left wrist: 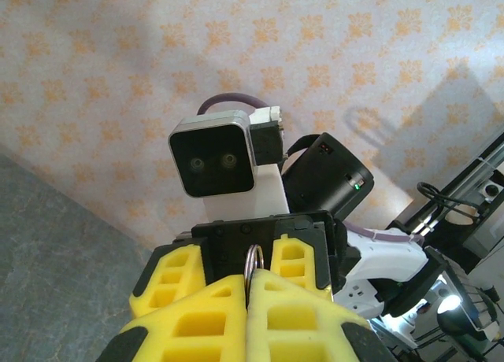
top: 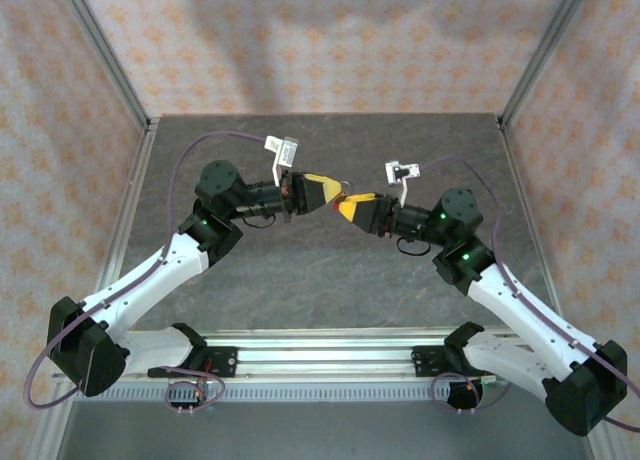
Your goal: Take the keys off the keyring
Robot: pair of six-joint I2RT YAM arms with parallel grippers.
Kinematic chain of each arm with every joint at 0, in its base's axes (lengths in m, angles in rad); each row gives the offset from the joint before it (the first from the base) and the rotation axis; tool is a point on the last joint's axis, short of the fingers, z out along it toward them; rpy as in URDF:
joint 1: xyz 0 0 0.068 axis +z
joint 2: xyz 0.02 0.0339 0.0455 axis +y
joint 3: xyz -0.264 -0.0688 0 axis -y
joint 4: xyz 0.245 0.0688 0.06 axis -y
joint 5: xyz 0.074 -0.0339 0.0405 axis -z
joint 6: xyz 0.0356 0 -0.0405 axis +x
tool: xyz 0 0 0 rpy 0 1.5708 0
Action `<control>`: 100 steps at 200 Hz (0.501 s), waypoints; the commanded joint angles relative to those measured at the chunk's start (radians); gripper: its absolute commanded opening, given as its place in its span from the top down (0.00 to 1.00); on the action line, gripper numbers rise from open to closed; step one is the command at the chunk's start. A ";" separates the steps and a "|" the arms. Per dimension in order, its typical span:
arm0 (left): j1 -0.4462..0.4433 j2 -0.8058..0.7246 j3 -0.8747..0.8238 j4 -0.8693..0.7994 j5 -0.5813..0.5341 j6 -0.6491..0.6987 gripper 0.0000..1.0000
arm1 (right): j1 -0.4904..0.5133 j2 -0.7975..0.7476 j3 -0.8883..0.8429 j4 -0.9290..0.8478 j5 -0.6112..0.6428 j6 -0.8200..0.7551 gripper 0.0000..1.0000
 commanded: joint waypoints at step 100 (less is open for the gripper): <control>0.016 -0.028 0.002 -0.015 -0.011 0.041 1.00 | 0.000 -0.032 -0.032 0.008 -0.019 -0.001 0.47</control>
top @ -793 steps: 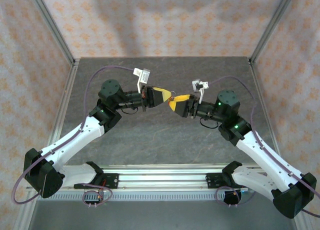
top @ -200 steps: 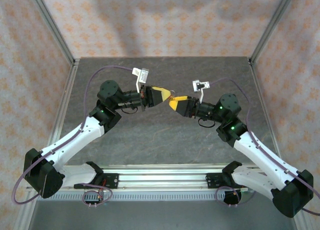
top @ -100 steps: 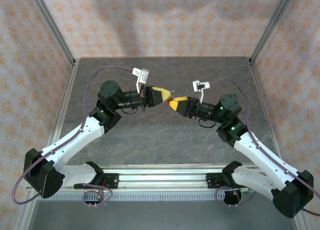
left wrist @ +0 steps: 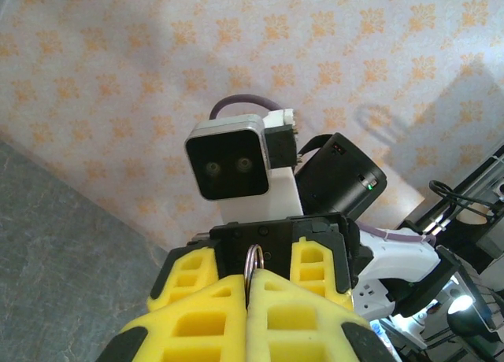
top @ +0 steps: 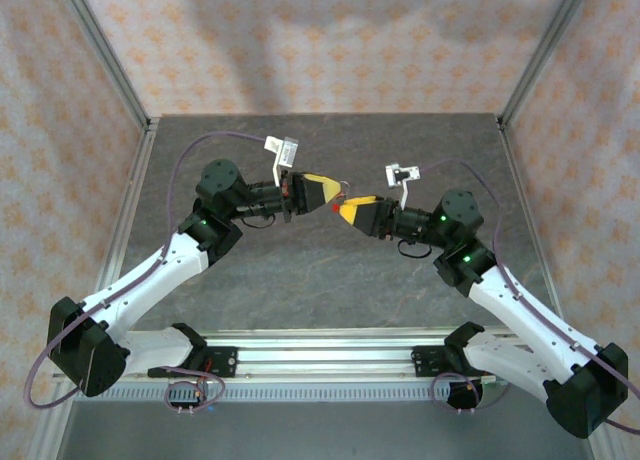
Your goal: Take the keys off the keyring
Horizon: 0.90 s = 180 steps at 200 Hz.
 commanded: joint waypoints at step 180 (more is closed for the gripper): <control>0.009 -0.022 -0.012 0.067 0.003 -0.025 1.00 | 0.000 0.011 -0.018 0.083 0.027 0.041 0.28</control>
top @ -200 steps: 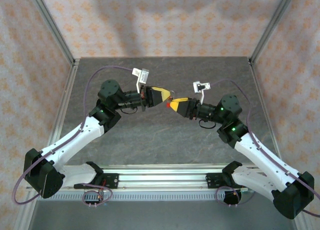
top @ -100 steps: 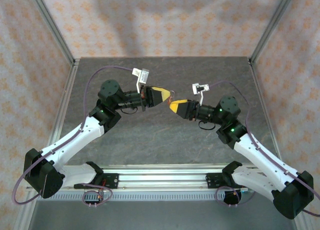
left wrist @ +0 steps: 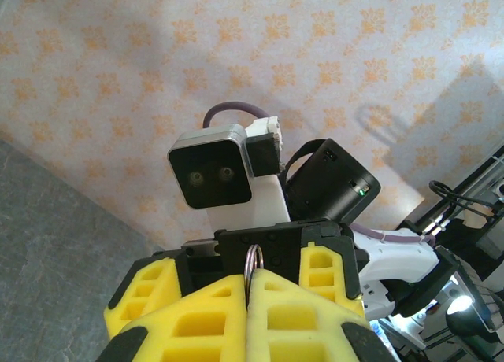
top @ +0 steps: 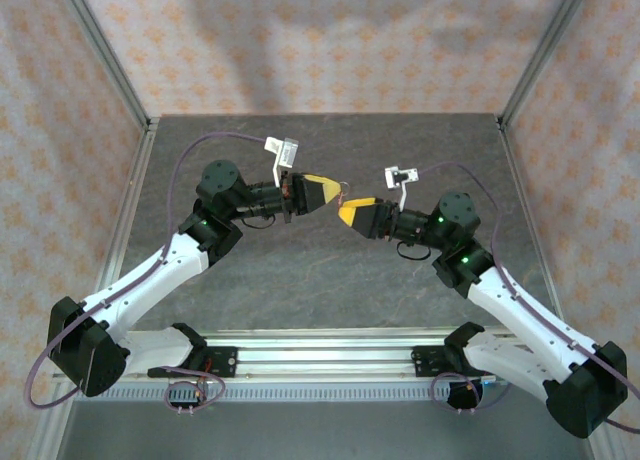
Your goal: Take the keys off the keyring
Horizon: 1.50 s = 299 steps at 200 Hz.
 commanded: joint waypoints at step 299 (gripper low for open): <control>0.014 -0.016 -0.008 0.060 -0.005 -0.004 1.00 | 0.002 -0.011 -0.007 0.112 -0.037 0.086 0.59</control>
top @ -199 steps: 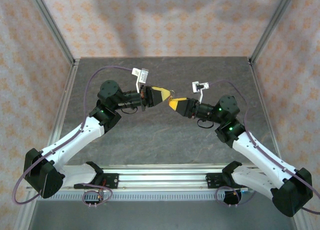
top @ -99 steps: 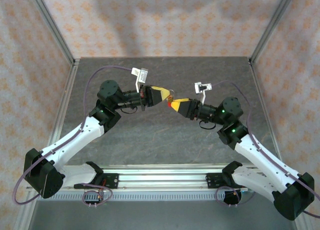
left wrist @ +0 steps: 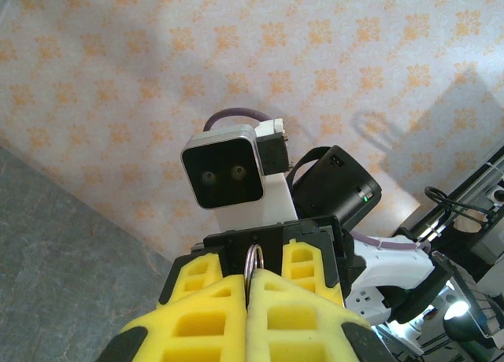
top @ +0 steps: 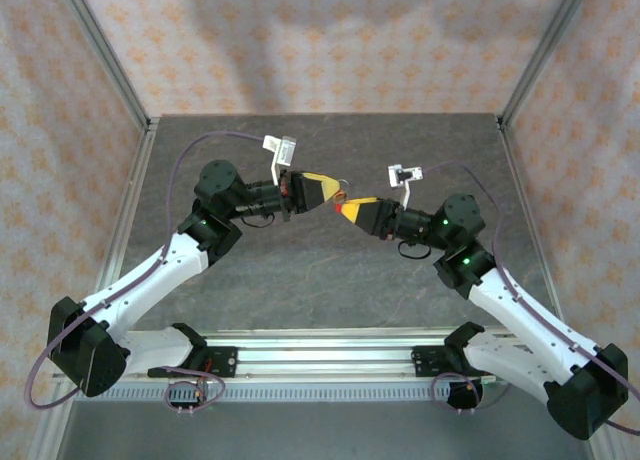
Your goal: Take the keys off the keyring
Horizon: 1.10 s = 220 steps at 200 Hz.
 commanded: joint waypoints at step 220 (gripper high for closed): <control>0.007 -0.036 -0.007 -0.023 -0.016 0.063 1.00 | 0.014 -0.017 0.007 0.012 -0.024 -0.015 0.67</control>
